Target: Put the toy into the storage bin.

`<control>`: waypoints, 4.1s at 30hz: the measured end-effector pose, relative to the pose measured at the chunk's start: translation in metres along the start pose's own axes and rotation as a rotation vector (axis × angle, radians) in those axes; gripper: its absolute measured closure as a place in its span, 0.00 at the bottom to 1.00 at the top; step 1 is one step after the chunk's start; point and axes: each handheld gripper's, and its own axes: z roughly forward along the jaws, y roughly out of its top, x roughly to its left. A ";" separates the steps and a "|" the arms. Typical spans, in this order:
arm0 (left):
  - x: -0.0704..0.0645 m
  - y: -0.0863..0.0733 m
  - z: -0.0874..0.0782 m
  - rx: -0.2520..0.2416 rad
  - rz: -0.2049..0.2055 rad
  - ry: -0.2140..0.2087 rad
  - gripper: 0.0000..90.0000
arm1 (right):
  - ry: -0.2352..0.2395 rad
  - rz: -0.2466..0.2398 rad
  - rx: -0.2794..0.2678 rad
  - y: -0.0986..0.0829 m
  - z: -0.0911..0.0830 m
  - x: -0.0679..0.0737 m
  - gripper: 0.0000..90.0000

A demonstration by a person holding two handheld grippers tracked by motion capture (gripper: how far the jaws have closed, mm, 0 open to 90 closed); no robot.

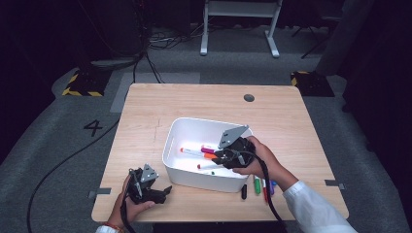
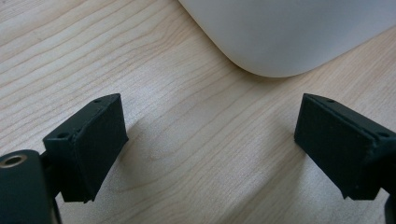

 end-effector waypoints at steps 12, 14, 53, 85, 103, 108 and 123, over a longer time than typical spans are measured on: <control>0.000 0.000 0.000 -0.001 0.001 0.001 0.10 | -0.150 0.058 -0.179 -0.014 -0.044 -0.005 0.62; 0.000 0.000 0.000 0.000 0.000 0.001 0.10 | -0.154 0.063 -0.190 -0.016 -0.048 -0.006 0.60; 0.000 0.000 0.000 -0.001 0.000 -0.003 0.10 | -0.329 0.422 -0.074 -0.218 -0.041 -0.020 0.41; 0.000 0.000 0.000 0.000 -0.001 -0.001 0.10 | -0.412 0.586 -0.075 -0.261 -0.043 -0.046 0.83; 0.000 0.000 0.000 -0.001 0.000 -0.002 0.10 | -0.398 0.550 -0.173 -0.257 -0.060 -0.045 0.84; 0.000 0.000 0.000 0.000 0.000 0.000 0.10 | -0.385 0.540 -0.240 -0.248 -0.072 -0.042 0.84; 0.000 0.000 0.000 -0.001 0.000 -0.002 0.10 | -0.338 0.372 -0.375 -0.179 -0.106 -0.032 0.84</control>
